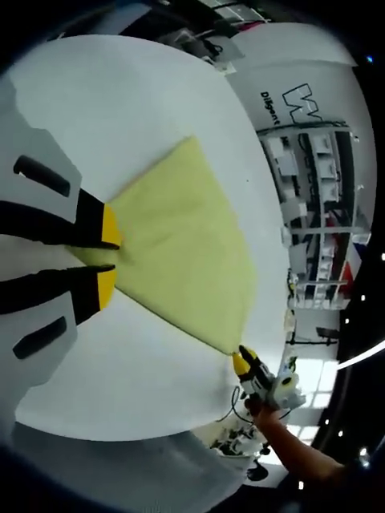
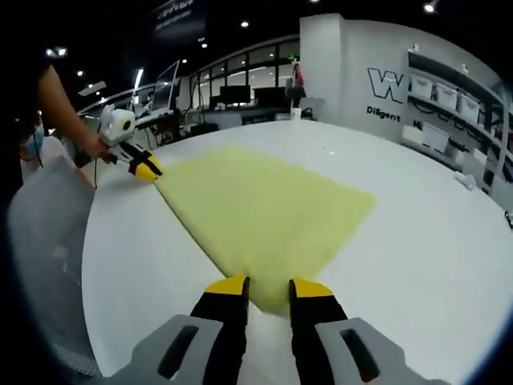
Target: Fold the garment on the visible template until the final outline fits inside the template.
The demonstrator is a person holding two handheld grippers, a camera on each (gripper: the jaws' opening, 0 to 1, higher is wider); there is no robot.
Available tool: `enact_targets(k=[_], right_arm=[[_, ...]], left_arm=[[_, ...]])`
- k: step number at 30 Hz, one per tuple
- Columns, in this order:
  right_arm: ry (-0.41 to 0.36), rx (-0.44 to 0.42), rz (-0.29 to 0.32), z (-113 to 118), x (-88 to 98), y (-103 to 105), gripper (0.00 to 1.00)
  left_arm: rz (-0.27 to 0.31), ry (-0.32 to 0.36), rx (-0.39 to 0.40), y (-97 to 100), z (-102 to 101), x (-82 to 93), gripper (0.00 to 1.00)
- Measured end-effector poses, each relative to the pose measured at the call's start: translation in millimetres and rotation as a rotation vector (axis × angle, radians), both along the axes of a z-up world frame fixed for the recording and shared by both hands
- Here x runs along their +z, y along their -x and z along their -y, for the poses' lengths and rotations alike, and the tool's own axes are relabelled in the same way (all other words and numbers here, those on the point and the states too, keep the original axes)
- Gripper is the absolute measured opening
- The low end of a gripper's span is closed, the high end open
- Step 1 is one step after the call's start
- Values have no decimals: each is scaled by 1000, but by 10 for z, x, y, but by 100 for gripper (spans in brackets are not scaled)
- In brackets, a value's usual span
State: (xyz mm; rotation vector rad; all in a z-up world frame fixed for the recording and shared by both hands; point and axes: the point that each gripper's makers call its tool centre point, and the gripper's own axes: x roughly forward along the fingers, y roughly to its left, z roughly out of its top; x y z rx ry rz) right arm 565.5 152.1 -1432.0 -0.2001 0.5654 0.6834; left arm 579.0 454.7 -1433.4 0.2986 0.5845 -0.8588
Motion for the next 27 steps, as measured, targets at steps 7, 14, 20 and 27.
enact_targets(k=[7,14,20,27], right_arm=[[-14,-20,-55,19,-70,121,11],[-25,-53,-34,137,-2,125,11],[-89,-106,-91,193,-73,20,20],[-82,-47,-118,123,-94,81,7]], left_arm=[[5,-25,0,3,-8,-41,9],[11,-35,6,13,-12,-33,10],[-2,-42,13,33,-7,-33,13],[5,-44,45,15,-78,-2,18]])
